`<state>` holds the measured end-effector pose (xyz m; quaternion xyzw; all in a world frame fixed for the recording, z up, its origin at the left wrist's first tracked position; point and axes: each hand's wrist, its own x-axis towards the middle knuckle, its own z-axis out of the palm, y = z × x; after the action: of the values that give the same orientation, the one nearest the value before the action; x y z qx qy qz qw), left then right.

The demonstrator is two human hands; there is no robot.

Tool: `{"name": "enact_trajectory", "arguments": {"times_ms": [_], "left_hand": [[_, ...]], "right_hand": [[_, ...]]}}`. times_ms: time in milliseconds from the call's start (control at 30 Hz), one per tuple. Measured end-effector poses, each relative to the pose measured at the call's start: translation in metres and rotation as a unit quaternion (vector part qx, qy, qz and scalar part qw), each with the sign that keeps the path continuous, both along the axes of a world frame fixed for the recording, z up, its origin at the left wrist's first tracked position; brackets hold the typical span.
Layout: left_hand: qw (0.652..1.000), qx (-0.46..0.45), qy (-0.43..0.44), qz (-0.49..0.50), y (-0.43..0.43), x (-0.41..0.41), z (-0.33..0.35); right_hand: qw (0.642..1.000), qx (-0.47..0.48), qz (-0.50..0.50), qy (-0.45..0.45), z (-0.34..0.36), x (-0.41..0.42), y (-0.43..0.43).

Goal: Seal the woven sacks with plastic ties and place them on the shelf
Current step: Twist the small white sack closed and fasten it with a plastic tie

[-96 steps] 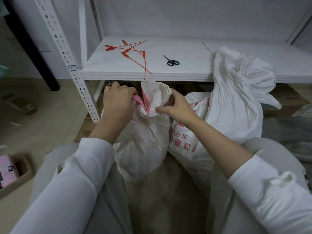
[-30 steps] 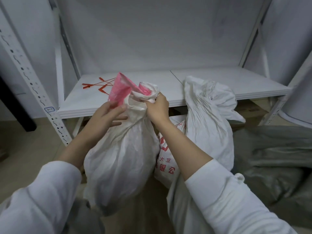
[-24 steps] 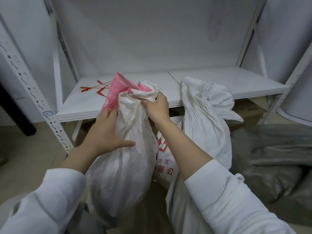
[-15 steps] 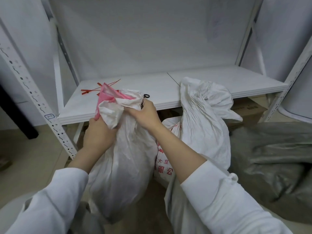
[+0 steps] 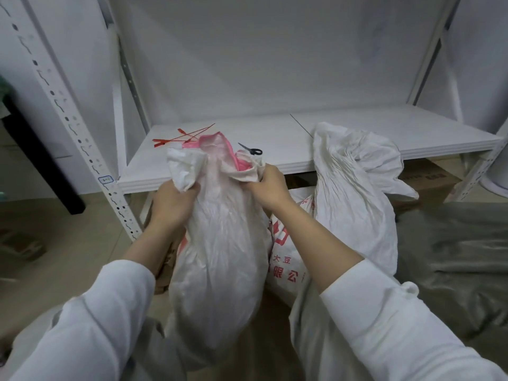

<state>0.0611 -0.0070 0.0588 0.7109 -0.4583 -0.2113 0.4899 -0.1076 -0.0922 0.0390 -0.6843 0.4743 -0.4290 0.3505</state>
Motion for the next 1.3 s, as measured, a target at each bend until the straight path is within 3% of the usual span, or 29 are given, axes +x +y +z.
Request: {"name": "enact_trajectory", "arguments": {"times_ms": [133,233,367,533,700,833,933,1067,1167,1300], "left_hand": [[0.997,0.012,0.061,-0.039,0.003,0.011,0.002],[0.997,0.068,0.016,-0.034,0.003,0.018,-0.001],[0.991,0.13,-0.002,-0.042,0.006,0.026,-0.01],[0.995,0.101,0.006,-0.009,0.008,0.032,-0.023],[0.997,0.072,0.019,0.026,0.009,0.038,-0.033],[0.996,0.086,0.012,0.023,0.012,0.042,-0.044],[0.996,0.083,0.013,0.036,0.016,0.049,-0.057],[0.996,0.072,0.054,0.025,0.013,0.056,-0.066],[0.996,0.063,0.068,-0.009,0.009,0.056,-0.069],[0.993,0.048,0.094,-0.056,0.007,0.058,-0.071]], "right_hand": [[0.989,0.041,-0.039,-0.134,0.0,0.005,0.0],[0.97,0.069,0.007,-0.232,0.004,0.011,0.004],[0.954,0.084,0.057,-0.283,0.002,0.02,0.007],[0.964,0.075,0.059,-0.247,-0.005,0.028,0.005],[0.977,0.095,-0.001,-0.189,-0.019,0.027,-0.005],[0.984,0.164,-0.014,-0.067,-0.031,0.027,-0.004],[0.973,0.226,0.038,0.024,-0.036,0.03,0.001],[0.969,0.206,0.127,0.047,-0.04,0.032,0.004],[0.979,0.175,0.098,0.017,-0.043,0.035,-0.001],[0.984,0.149,0.044,-0.087,-0.038,0.041,-0.007]]}}
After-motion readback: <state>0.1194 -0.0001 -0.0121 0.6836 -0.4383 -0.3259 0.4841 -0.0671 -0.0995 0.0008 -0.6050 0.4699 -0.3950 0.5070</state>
